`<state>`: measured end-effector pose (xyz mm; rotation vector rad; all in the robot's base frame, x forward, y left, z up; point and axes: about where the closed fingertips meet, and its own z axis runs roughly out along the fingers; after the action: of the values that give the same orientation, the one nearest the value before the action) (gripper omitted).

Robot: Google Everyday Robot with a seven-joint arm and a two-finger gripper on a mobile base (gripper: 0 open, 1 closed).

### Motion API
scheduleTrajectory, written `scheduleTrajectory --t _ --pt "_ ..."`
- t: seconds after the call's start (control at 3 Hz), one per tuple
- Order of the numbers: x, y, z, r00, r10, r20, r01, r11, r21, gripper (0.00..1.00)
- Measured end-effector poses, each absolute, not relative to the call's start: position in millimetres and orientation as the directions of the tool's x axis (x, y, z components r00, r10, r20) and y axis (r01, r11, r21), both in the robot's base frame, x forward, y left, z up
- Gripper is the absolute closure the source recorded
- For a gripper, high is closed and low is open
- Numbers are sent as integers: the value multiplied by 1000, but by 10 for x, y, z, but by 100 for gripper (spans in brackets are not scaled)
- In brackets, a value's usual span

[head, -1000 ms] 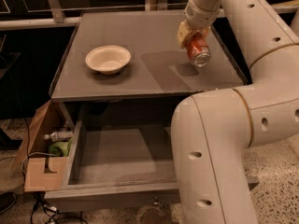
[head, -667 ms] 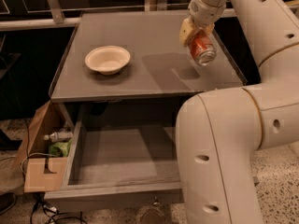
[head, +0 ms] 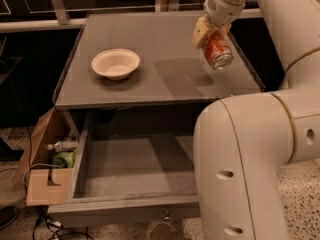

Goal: Place coke can into top drawer

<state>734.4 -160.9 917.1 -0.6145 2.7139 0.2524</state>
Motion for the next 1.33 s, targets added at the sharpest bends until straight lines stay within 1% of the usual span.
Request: scheduleTrajectory --t 0.67,1.33 --pt "6948 -1678 9340 -831 -433 -349 -495 862 108 100" --pt "6349 -1780 9098 -842 -418 -341 -506 831 231 100"
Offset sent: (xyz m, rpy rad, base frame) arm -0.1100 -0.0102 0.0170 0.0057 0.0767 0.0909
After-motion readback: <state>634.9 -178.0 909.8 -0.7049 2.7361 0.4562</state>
